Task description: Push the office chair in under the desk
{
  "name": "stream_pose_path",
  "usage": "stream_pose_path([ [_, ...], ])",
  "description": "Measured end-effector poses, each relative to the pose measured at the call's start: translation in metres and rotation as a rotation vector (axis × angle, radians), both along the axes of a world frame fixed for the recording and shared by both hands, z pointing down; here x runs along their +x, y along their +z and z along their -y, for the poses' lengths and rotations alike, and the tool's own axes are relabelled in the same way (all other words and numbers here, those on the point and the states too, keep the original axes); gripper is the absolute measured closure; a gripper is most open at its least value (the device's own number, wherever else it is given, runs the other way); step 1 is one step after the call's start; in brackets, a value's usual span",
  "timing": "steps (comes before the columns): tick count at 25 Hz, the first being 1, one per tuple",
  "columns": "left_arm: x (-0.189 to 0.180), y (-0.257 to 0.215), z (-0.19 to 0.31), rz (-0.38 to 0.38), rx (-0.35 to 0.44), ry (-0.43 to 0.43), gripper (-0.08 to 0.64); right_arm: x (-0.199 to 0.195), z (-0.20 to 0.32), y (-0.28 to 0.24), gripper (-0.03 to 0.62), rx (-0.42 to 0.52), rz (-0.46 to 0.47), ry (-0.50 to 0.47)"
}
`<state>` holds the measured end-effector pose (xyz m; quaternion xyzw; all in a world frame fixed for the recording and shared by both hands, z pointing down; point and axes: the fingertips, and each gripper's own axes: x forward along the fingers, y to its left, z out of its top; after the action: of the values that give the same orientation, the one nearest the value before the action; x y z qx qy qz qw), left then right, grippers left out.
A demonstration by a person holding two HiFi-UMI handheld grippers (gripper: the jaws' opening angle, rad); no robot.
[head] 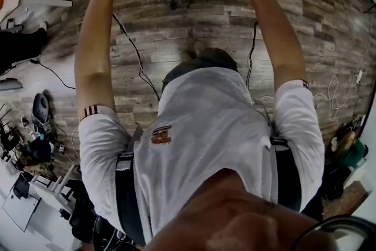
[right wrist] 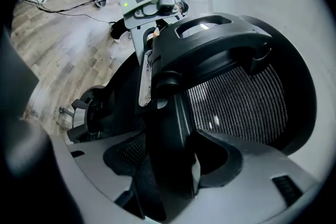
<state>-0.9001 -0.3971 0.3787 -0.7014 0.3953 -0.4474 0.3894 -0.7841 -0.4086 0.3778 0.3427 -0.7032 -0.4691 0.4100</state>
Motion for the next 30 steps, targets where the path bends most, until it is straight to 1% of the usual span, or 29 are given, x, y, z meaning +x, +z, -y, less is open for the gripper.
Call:
stream_pose_path([
  [5,-0.01,-0.004,0.021,0.003,-0.007,-0.012,0.213,-0.01,0.02,-0.005,0.33,0.002,0.006,-0.005],
  [9,-0.022,-0.005,0.027,0.014,-0.023,-0.025,0.213,-0.021,0.022,-0.007,0.33,0.002,0.011,-0.03],
  [12,-0.03,-0.006,0.033,0.009,-0.021,-0.038,0.213,-0.03,0.026,-0.008,0.33,0.003,0.013,-0.047],
  [16,-0.044,-0.007,0.037,0.008,-0.019,-0.013,0.213,-0.044,0.028,-0.008,0.33,0.004,0.005,-0.031],
  [21,-0.052,-0.006,0.027,0.026,-0.016,0.025,0.213,-0.051,0.02,-0.006,0.33,-0.002,-0.043,-0.015],
  [24,-0.056,-0.009,0.017,0.034,-0.01,0.034,0.213,-0.053,0.011,-0.008,0.33,-0.009,-0.057,-0.006],
  [28,-0.057,-0.019,0.0,0.001,0.008,0.037,0.213,-0.05,-0.004,-0.016,0.33,-0.017,-0.047,-0.009],
  [30,-0.056,-0.026,-0.012,-0.029,0.02,0.04,0.213,-0.047,-0.013,-0.019,0.33,-0.032,-0.026,-0.012],
])
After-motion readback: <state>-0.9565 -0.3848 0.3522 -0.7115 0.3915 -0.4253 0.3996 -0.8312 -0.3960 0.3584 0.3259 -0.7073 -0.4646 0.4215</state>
